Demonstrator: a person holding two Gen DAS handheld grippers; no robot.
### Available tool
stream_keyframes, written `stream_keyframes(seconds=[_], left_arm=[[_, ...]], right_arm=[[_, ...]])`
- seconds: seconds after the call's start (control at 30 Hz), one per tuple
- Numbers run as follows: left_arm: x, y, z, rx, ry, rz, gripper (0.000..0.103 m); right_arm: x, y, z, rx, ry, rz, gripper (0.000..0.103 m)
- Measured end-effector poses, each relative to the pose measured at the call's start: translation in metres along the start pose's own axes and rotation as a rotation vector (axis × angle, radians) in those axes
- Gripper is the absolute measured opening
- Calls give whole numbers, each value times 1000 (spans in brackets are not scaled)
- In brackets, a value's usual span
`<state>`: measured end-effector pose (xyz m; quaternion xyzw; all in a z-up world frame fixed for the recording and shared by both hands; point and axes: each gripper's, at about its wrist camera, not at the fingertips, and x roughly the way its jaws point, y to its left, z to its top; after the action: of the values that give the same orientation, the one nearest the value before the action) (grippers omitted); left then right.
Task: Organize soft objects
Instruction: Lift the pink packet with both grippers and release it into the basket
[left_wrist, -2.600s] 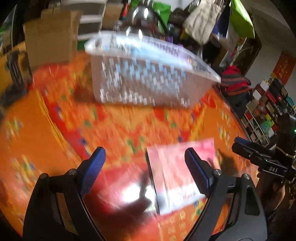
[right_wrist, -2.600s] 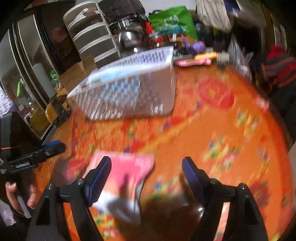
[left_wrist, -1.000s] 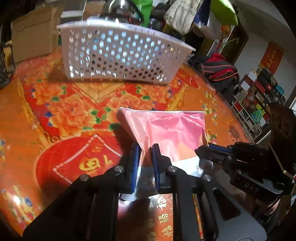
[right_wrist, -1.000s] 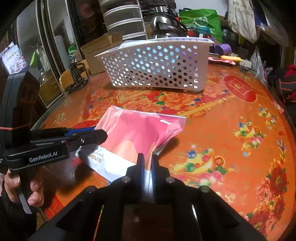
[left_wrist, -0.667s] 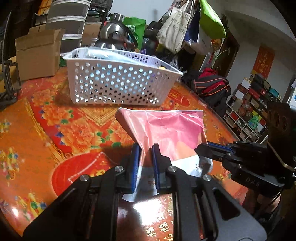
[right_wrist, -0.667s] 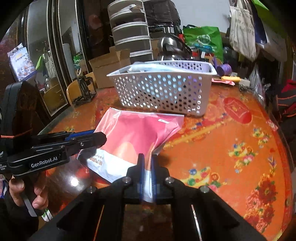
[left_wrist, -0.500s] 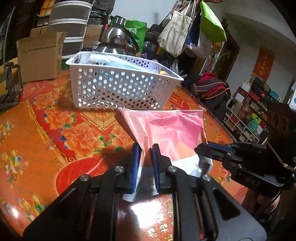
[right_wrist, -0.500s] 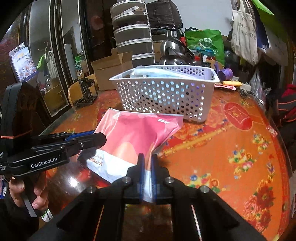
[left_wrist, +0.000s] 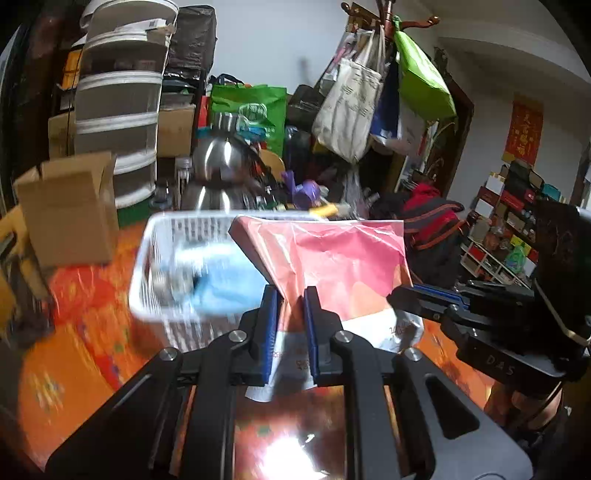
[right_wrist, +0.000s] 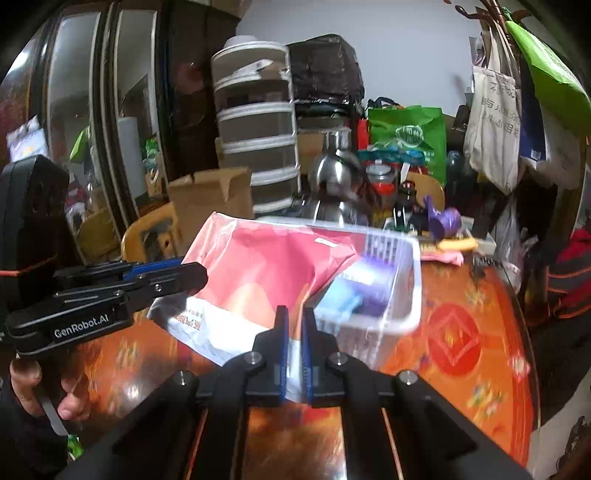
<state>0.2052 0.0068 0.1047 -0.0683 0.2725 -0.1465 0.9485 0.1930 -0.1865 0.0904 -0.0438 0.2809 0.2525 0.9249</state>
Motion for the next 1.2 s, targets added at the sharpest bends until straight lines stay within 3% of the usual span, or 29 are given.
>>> stream_keyframes(seconds=[0.2,0.33,0.57,0.8,0.93,0.97,1.0,1.03,1.07,1.1,1.13,1.17,1.2], left_arm=[[49,15,57,10,12,32,13],[84,22,72,7,41,59,13],[131,42,69,-37,90,77,13],[151,59,52,-69,119,83,13],[155,68,43,-94,117,93,15],[153,70,42,-97,109,109,19],[150,74,40,-101,104,115,23],[147,76,39,-102,99,118,36],[143,76,38,-99,92,129,57],[137,76,36,-90,64,156,69],[131,76,35,-81,37,174,89],[125,74,34,-69,13,187,96],[119,74,31,-54,-2,186,97]], right_arm=[[47,-30,55,26,13,-10,5],[82,-48,70,44,49,-10,5],[124,-64,68,58,91,-11,5],[143,-66,60,60,120,-1,6],[151,-66,52,42,137,-36,12],[151,-66,51,38,140,-67,19],[149,-69,49,47,141,-88,37],[146,-72,49,66,138,-85,50],[142,-76,48,82,131,-83,71],[137,-79,47,96,117,-87,75],[129,-82,45,106,93,-101,75],[123,-84,45,112,74,-105,75],[118,-86,43,123,63,-98,77]])
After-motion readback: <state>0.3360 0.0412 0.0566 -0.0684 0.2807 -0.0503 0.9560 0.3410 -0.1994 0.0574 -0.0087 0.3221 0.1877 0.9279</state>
